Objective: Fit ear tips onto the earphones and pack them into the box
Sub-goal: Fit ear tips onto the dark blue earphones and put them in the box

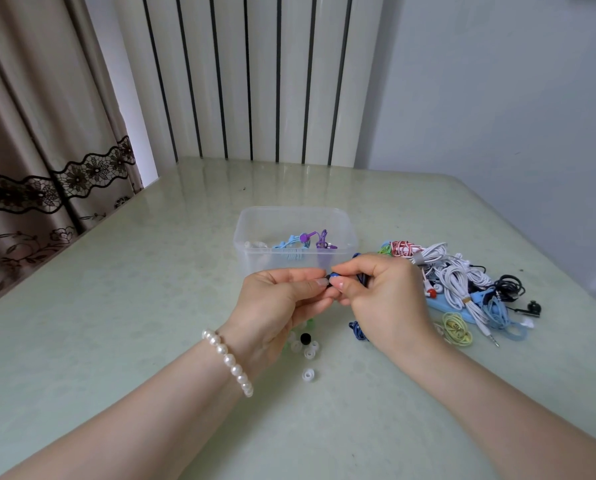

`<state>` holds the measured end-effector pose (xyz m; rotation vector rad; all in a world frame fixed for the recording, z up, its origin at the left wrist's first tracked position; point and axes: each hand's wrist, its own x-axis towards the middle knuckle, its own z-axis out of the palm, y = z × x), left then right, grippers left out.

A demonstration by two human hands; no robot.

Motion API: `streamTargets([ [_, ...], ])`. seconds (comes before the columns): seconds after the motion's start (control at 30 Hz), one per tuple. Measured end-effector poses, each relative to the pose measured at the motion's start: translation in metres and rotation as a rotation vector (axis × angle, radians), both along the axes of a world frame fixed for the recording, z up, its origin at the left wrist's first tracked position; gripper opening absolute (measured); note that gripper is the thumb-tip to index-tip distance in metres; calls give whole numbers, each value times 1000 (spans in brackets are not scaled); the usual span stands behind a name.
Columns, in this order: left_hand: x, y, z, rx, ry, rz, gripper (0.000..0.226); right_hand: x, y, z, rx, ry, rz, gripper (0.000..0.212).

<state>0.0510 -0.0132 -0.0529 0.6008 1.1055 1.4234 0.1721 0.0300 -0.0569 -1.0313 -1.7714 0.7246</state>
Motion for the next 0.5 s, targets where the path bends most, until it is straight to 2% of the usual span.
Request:
streamTargets([
  [0.2,-1,-2,4,-52,-79,-39,11,0,-1,-5,341,-86,-75,12],
  [0.33,-1,-3,6,-64,-115,-43,12,-1,0,-7,444,-111,-108,10],
  [0.43,-3,-3,6,-66,-108,-38,12,0,-2,-5,331,-46,-51,9],
  [0.5,-4,-2,6,-67,-81,-36,11,3,-1,1,88,12,17,19],
])
